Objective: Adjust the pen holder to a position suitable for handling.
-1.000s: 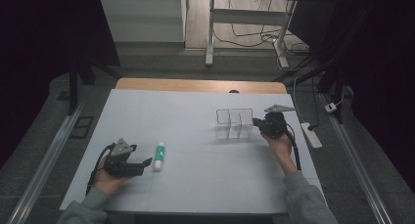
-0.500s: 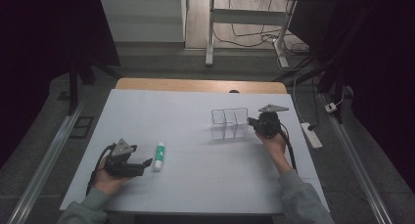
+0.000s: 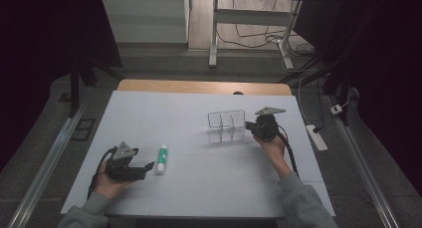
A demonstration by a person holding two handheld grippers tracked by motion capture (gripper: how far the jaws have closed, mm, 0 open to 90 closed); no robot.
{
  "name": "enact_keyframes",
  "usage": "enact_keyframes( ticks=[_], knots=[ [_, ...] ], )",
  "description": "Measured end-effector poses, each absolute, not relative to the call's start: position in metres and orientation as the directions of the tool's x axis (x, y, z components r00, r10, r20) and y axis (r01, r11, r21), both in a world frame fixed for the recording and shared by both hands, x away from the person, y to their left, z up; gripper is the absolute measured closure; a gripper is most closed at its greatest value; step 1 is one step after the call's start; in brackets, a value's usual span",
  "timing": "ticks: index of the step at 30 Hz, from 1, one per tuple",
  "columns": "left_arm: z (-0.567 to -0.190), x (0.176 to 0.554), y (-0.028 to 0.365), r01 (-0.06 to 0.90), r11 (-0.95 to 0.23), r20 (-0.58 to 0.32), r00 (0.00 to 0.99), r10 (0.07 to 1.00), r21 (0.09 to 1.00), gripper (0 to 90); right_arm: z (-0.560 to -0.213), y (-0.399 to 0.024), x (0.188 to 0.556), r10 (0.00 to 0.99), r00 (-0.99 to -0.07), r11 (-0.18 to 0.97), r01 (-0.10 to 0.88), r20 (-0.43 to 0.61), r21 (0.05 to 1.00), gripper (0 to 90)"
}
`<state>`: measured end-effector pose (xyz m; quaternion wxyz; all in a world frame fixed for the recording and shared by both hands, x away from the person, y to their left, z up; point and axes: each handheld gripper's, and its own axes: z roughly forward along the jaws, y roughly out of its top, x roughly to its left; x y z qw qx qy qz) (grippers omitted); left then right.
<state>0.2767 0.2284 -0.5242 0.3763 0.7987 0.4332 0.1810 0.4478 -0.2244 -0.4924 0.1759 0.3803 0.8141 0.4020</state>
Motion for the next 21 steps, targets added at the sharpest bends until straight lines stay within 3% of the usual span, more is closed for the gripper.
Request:
enact_keyframes(
  ticks=[21],
  knots=[
    [-0.524, 0.277, 0.229, 0.552, -0.337, -0.039, 0.560, 0.828, 0.763, 19.1, -0.497, -0.193, 0.428, 0.674, -0.739, 0.462, 0.444, 0.021, 0.768, 89.4]
  ],
)
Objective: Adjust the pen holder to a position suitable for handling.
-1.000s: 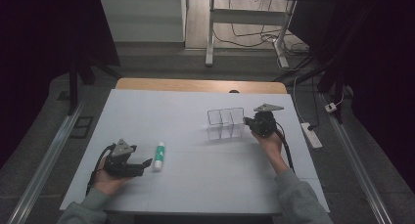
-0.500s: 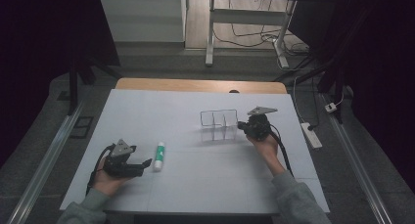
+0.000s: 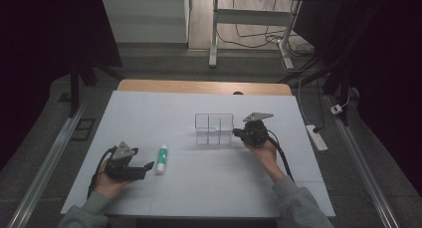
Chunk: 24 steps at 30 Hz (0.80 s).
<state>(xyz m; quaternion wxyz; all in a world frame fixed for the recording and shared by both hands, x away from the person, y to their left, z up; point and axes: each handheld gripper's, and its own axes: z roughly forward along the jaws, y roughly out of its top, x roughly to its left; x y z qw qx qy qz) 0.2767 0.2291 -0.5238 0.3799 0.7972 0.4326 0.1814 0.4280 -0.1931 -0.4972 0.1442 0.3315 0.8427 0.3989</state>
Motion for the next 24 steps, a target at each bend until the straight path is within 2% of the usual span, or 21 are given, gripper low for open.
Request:
enact_keyframes(
  ticks=[20, 24],
  knots=[
    [-0.525, 0.278, 0.229, 0.549, -0.343, -0.032, 0.562, 0.827, 0.762, 19.2, -0.493, -0.196, 0.424, 0.665, -0.747, 0.457, 0.427, 0.020, 0.780, 89.4],
    [-0.525, 0.278, 0.229, 0.548, -0.345, -0.031, 0.563, 0.826, 0.762, 19.3, -0.489, -0.208, 0.418, 0.671, -0.742, 0.437, 0.413, 0.017, 0.799, 84.5]
  ],
)
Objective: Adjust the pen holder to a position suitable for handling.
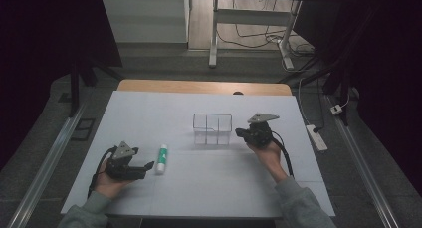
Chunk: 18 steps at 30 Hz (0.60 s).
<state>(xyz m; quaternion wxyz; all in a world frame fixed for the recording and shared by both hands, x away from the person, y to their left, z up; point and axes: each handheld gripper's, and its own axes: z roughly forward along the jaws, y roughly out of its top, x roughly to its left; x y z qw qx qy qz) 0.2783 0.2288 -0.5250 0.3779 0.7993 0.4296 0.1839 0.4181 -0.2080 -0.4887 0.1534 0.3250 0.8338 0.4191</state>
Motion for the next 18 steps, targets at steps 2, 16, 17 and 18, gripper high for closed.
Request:
enact_keyframes(
  ticks=[2, 16, 17, 18],
  knots=[
    [-0.526, 0.279, 0.229, 0.548, -0.351, -0.026, 0.565, 0.825, 0.759, 19.2, -0.487, -0.215, 0.414, 0.673, -0.740, 0.430, 0.402, 0.010, 0.809, 74.1],
    [-0.525, 0.277, 0.230, 0.551, -0.355, -0.020, 0.561, 0.828, 0.755, 19.2, -0.489, -0.263, 0.369, 0.706, -0.708, 0.372, 0.359, -0.010, 0.856, 39.5],
    [-0.525, 0.276, 0.230, 0.551, -0.354, -0.020, 0.560, 0.829, 0.755, 19.2, -0.489, -0.266, 0.365, 0.705, -0.709, 0.382, 0.357, -0.018, 0.852, 38.5],
    [-0.525, 0.276, 0.230, 0.550, -0.355, -0.019, 0.560, 0.828, 0.756, 19.3, -0.490, -0.269, 0.361, 0.703, -0.711, 0.379, 0.353, -0.018, 0.855, 37.5]
  ],
)
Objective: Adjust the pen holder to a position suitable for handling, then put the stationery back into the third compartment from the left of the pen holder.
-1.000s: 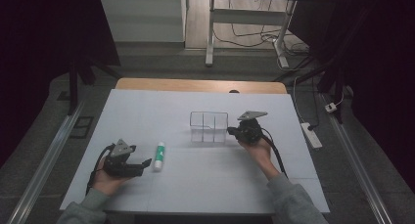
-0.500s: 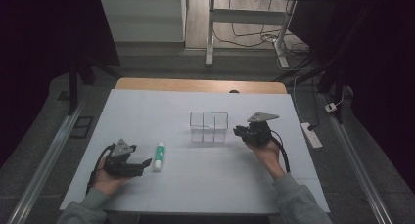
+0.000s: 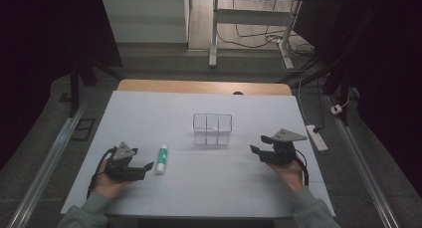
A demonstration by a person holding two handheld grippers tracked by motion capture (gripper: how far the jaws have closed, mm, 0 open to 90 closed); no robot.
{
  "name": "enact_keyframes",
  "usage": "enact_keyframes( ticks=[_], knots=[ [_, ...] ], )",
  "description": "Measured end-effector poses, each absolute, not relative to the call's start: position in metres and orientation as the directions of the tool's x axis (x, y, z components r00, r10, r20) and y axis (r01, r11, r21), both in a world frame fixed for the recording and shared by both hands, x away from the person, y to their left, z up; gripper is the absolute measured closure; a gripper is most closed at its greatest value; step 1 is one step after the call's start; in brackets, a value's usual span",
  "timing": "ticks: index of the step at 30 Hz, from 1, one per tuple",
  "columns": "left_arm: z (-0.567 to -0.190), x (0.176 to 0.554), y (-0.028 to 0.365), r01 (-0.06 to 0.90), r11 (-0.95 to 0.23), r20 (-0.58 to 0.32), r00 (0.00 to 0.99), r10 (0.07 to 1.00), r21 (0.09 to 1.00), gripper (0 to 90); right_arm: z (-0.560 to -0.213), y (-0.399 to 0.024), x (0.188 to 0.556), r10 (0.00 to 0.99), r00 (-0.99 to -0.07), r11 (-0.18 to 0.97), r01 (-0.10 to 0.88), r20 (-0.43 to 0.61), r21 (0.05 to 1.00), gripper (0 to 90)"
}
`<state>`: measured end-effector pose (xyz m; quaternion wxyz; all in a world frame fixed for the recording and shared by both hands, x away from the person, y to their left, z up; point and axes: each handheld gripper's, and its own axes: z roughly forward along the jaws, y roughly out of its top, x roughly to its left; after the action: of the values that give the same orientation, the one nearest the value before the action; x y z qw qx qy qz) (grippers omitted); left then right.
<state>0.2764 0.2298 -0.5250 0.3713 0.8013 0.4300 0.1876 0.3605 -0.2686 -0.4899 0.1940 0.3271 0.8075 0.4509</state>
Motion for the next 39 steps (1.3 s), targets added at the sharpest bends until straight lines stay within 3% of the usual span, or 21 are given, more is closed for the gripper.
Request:
enact_keyframes(
  ticks=[12, 39],
  knots=[
    [-0.525, 0.278, 0.231, 0.549, -0.350, -0.027, 0.564, 0.825, 0.759, 19.4, -0.491, -0.286, 0.323, 0.702, -0.712, 0.362, 0.332, -0.021, 0.871, 28.9],
    [-0.520, 0.275, 0.226, 0.539, -0.380, 0.015, 0.562, 0.827, 0.752, 20.0, -0.496, -0.286, 0.329, 0.701, -0.712, 0.386, 0.330, -0.041, 0.862, 28.5]
  ],
)
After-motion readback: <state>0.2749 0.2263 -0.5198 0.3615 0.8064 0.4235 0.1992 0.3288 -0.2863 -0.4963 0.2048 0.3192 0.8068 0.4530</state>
